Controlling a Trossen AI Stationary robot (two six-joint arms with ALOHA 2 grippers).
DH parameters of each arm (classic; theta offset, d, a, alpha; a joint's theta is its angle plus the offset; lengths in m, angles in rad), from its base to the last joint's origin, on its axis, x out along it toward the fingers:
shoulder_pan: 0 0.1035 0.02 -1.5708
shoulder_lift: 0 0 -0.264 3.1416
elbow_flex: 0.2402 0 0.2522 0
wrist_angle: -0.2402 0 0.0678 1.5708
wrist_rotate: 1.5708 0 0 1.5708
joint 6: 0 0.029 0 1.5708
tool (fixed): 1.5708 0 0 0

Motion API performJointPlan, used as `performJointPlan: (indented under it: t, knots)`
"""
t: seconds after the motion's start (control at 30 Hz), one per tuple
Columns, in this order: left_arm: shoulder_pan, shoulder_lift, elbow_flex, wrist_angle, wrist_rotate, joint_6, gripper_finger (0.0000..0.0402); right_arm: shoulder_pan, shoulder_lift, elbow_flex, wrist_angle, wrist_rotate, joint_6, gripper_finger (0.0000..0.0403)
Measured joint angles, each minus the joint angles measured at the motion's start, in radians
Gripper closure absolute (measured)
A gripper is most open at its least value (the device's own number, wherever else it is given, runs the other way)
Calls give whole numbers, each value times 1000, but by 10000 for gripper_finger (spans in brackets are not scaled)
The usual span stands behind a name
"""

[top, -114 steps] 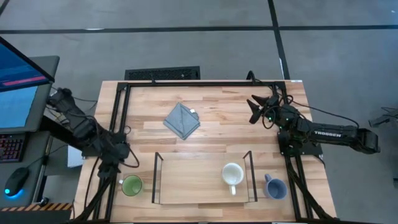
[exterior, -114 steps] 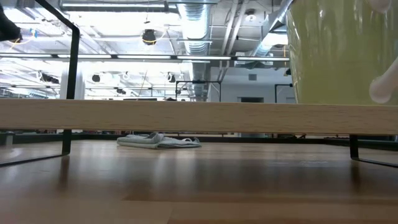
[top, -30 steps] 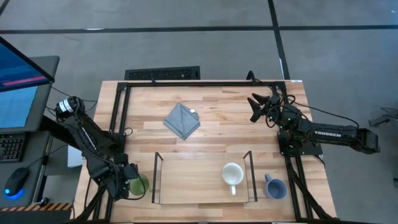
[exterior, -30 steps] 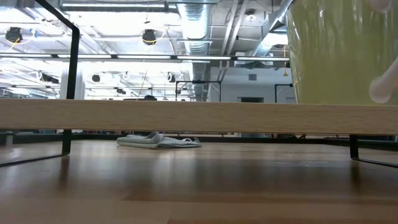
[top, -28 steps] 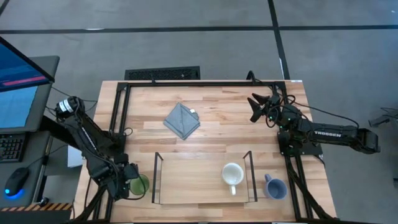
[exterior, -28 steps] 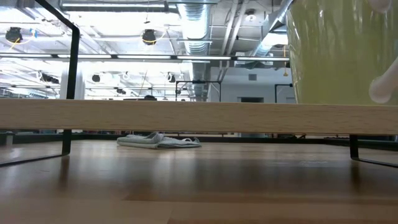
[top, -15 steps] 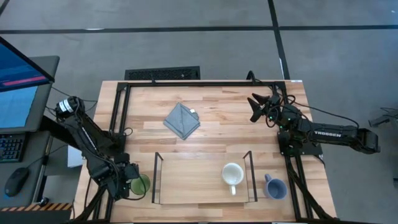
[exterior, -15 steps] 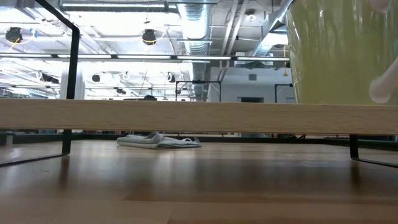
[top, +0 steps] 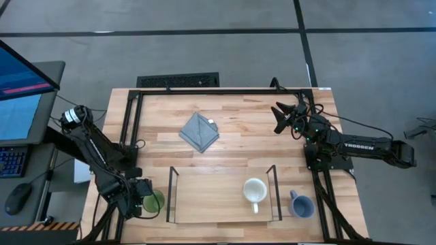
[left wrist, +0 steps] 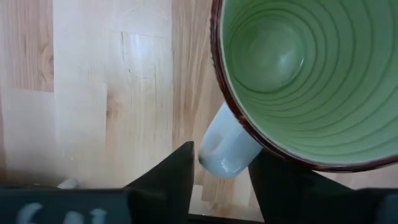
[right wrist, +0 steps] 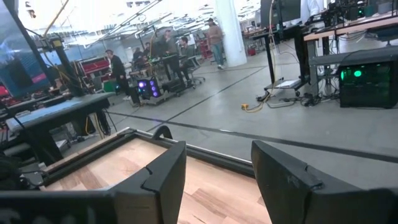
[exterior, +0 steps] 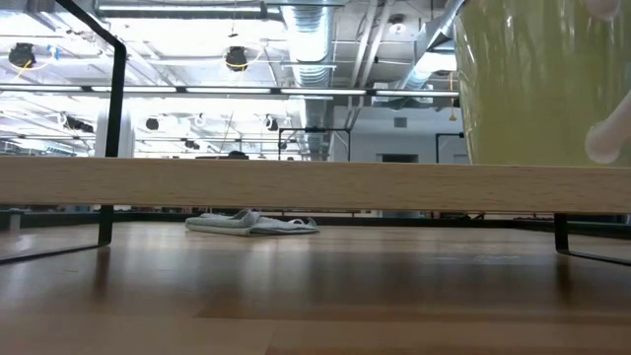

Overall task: Stack small to large cups/mugs on shelf
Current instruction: Put the green mug on the shelf

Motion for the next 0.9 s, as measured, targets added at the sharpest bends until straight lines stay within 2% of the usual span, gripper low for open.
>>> performJointPlan:
  t: [0.57, 0.73, 0.9]
  knots:
    - [-1, -1, 0, -1, -21, 4, 344, 0, 0, 0, 0, 0, 0, 198]
    - [-1, -1, 0, -2, -25, 5, 347, 0, 0, 0, 0, 0, 0, 198]
    - [1, 0, 0, -1, -78, 20, 348, 0, 0, 0, 0, 0, 0, 198]
